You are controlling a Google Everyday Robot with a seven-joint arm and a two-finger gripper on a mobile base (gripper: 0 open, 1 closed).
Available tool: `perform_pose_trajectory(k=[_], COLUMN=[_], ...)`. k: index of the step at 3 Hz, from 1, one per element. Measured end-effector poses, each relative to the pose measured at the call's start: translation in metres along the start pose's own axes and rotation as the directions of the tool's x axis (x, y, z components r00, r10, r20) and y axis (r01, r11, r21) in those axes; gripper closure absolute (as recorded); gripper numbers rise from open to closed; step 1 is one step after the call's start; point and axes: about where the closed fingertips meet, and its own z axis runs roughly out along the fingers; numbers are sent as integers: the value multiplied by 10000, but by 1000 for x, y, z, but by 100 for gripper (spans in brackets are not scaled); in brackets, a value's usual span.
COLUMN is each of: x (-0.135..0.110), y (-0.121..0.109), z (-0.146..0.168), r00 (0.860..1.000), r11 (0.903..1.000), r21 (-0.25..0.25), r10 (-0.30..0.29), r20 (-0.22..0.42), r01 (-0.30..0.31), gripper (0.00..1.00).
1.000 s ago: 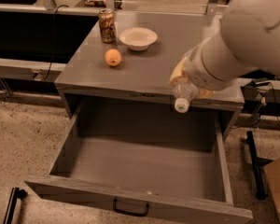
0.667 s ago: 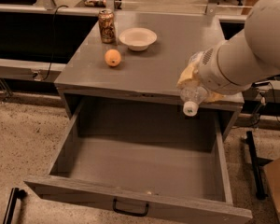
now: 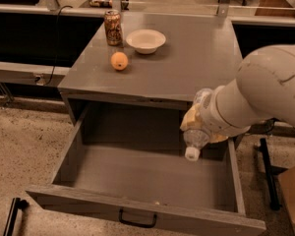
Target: Place blue plastic bottle into top drawer
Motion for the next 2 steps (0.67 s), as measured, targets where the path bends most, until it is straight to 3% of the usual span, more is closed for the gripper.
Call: perform_pose_trajectory(k=[1,2], x=[-42,-63], y=[17,22], z=[24,31], r00=[9944,9887], r11=[10000,9991], r21=[-12,416], r10=[12,-99], r20=[1059,1496], r01=[-11,37], gripper=[100,100])
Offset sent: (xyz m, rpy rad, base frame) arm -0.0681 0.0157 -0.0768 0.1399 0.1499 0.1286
